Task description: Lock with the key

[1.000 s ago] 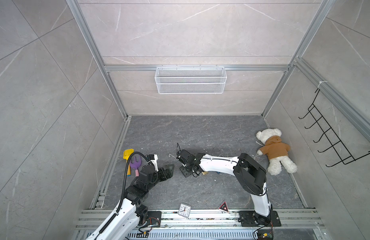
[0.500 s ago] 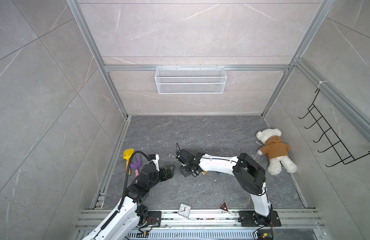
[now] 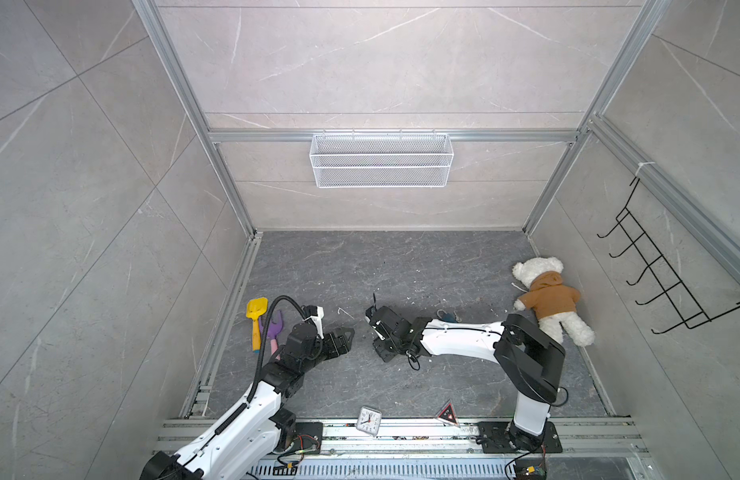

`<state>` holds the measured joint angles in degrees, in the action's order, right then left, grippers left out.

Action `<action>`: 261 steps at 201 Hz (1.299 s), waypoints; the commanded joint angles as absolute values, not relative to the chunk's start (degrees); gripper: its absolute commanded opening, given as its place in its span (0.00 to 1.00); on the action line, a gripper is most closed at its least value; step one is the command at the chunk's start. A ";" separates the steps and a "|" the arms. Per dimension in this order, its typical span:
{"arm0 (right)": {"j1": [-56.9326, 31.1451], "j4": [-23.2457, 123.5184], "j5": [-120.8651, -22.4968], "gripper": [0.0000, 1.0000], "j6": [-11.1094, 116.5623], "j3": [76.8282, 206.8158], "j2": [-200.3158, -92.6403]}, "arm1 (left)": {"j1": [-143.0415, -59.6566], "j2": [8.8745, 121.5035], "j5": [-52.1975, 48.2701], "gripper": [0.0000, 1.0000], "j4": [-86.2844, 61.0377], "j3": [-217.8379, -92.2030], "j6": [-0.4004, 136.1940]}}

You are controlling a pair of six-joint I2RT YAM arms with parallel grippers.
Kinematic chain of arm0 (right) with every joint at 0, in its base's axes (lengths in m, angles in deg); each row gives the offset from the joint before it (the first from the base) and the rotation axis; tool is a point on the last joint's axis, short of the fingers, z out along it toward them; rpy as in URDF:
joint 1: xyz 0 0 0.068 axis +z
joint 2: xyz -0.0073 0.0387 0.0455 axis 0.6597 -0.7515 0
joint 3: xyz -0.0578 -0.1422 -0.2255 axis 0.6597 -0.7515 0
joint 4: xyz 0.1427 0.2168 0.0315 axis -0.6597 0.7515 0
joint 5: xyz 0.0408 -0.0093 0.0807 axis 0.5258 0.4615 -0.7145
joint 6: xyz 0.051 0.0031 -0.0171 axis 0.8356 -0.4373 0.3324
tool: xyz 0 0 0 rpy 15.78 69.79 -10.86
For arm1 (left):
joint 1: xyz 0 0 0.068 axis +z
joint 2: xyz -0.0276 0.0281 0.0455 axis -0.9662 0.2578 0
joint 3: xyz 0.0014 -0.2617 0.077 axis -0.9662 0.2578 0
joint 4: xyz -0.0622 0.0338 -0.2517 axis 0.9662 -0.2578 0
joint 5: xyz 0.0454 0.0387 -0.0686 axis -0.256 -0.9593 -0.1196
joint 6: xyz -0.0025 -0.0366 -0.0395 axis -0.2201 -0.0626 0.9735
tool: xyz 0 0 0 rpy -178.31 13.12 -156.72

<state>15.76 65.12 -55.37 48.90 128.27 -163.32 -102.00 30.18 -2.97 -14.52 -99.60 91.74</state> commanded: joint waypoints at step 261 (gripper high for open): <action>16.73 56.48 -62.49 0.27 43.35 121.61 -151.79 | -102.65 59.99 16.91 0.64 10.38 -109.42 95.10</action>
<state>16.17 57.14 -61.55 44.22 121.71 -153.33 -102.09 57.65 13.88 6.40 -106.85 94.69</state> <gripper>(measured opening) 0.334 0.686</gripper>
